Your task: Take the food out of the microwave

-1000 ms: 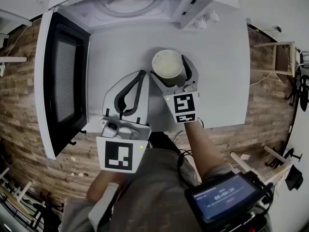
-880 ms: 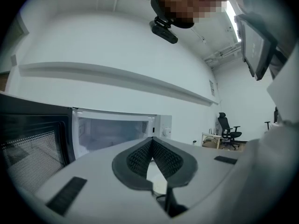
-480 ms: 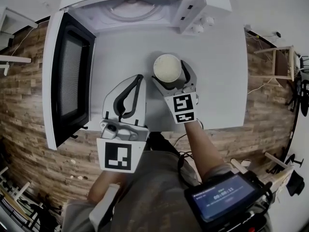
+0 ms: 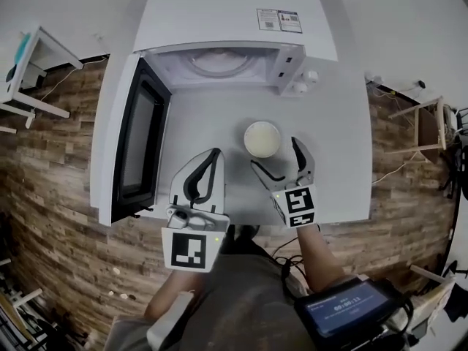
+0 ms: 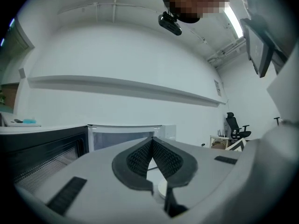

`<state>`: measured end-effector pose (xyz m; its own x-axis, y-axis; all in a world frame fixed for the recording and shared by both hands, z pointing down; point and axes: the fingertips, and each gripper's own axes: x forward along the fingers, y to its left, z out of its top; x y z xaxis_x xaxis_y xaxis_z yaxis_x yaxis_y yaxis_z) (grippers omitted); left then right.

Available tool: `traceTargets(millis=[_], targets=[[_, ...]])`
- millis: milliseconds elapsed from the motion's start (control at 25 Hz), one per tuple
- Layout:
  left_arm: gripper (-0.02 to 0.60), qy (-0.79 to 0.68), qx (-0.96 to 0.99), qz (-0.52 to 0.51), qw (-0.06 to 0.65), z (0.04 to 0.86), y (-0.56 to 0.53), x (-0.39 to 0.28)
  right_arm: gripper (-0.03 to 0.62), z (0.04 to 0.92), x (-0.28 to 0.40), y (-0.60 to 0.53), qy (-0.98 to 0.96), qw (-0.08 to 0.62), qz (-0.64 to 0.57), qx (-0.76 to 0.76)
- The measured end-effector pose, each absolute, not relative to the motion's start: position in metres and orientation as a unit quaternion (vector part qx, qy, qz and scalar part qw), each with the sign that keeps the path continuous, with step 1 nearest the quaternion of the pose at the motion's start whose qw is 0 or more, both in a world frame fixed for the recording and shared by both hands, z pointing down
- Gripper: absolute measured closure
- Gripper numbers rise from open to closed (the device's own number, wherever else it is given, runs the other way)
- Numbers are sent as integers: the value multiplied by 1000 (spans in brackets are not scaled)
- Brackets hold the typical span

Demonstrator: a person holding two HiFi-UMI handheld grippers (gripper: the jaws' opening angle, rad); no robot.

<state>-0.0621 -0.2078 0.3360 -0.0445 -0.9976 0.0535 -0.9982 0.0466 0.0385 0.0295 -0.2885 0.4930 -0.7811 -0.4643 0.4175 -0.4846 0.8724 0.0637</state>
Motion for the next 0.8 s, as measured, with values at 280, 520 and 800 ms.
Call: traceTargets(millis=[280,520,800], targets=[[575,-725,688,-1,6,306,-207,-56,208,387,27,-269,-962,105,44,248],[575,-727,686,-14,-16,278,-209,-43,485,305,16,-258,-970,34,18,242],[575,-743,668,-16,-42,247,-213,-46,585,260,14,-249,-971,1,-8,240]])
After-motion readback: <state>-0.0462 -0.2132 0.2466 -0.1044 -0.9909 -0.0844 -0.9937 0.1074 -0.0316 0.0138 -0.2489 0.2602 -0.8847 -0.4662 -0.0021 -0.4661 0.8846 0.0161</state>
